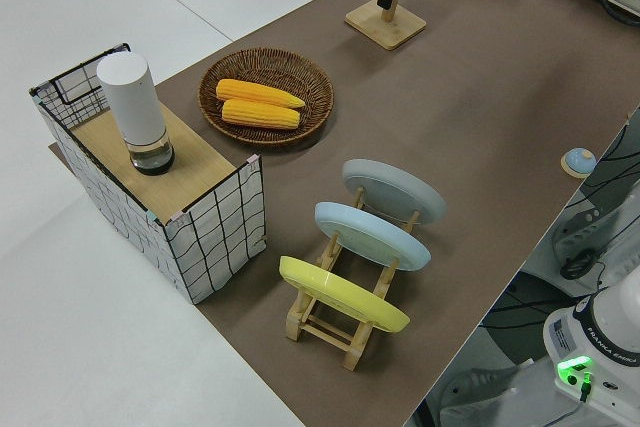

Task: Pick gray plate from table and place it on lower plate rack with left arm

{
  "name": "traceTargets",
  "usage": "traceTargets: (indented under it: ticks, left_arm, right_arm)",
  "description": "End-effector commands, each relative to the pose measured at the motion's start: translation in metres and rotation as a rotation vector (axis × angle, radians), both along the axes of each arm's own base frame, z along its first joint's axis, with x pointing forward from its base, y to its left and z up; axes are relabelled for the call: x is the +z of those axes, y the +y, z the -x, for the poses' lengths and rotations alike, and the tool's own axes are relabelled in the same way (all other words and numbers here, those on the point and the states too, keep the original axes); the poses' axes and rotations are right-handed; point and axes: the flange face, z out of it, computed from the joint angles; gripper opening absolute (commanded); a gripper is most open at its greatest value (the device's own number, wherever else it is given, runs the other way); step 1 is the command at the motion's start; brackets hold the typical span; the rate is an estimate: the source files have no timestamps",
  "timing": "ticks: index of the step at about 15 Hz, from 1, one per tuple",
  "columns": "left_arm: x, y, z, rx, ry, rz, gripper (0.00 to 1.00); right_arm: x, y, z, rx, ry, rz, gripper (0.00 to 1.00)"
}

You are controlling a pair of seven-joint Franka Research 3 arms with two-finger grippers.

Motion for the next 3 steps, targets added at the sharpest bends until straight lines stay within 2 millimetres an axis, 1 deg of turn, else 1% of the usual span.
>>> traceTargets:
  ticks: [1,3]
  left_arm:
    - [0.0013,-0.0018,-0.0007,0.010,-0.017,-0.042,1.00]
    - [0.0004,-0.0022,-0.0011,0.043,-0.015,-0.039,1.00]
  right_arm:
    - [0.0040,-0.0031,0.0028,-0.003,0.005,-0.002,0.990]
    - [0.0040,-0.0031,0.0028,-0.003,0.005,-0.002,0.987]
